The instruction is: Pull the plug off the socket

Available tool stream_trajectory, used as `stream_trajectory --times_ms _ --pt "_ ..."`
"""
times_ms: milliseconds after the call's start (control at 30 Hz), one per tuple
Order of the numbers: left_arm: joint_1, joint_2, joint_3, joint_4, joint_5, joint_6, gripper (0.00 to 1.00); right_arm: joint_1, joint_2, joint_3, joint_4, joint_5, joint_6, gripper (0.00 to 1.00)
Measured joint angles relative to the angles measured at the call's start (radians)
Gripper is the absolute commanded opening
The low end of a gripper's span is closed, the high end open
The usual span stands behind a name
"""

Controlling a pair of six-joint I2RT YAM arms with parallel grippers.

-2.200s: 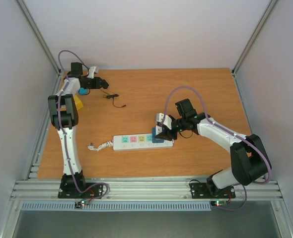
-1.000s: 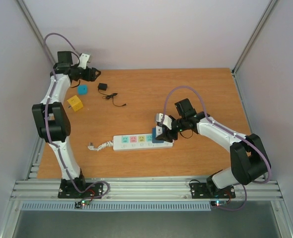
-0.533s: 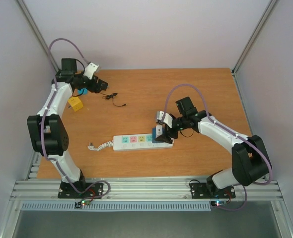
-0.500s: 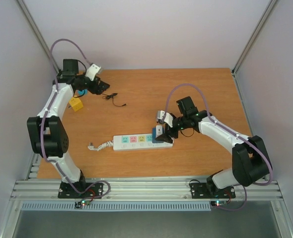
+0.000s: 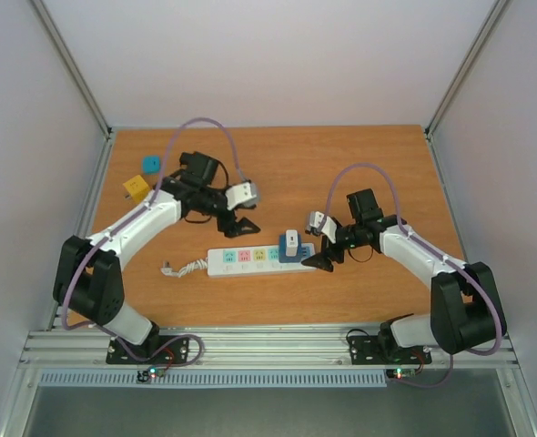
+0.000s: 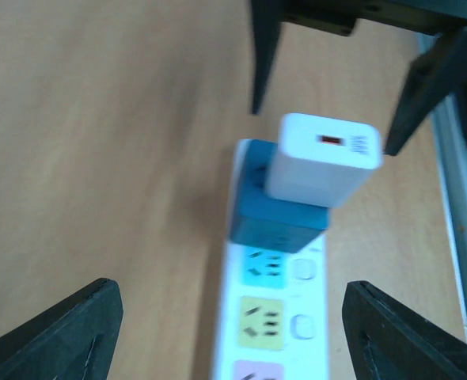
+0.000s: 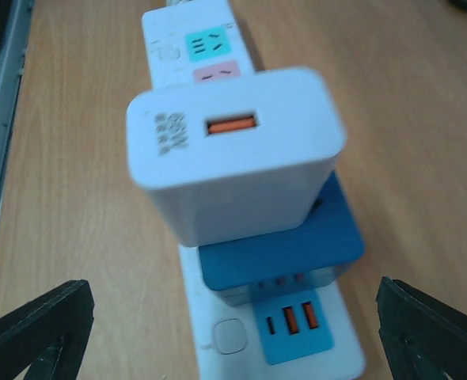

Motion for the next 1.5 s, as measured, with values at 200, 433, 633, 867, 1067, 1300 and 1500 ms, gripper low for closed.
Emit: stream_trajectory --times_ms 200,433,633,867,1067,1300,1500 --pt "-0.139 -0.017 -0.092 0.046 -0.015 0.013 0.79 0.0 0.007 -0.051 0.059 -0.018 -0.005 0.99" --pt "-0.179 -0.025 -0.123 0.074 -0.026 0.061 0.78 0.0 0.056 -0.054 0.134 -0.024 -0.013 0.97" --pt "-0.193 -0.025 -0.123 0.093 -0.04 0.088 0.78 0.005 0.118 -0.054 0.174 -0.029 -0.015 0.93" --pt "-0.233 -0.022 -0.123 0.142 -0.051 0.102 0.78 0.035 0.138 -0.054 0.234 -0.036 -0.007 0.83" --pt "-0.258 0.027 -0.122 0.187 -0.051 0.093 0.77 0.059 0.145 -0.065 0.277 -0.035 0.011 0.71" --pt "-0.298 0.054 -0.122 0.232 -0.072 0.07 0.77 0.061 0.147 -0.08 0.312 -0.039 0.015 0.6" --pt "-0.322 0.082 -0.122 0.295 -0.089 0.051 0.75 0.066 0.147 -0.089 0.331 -0.039 0.015 0.56"
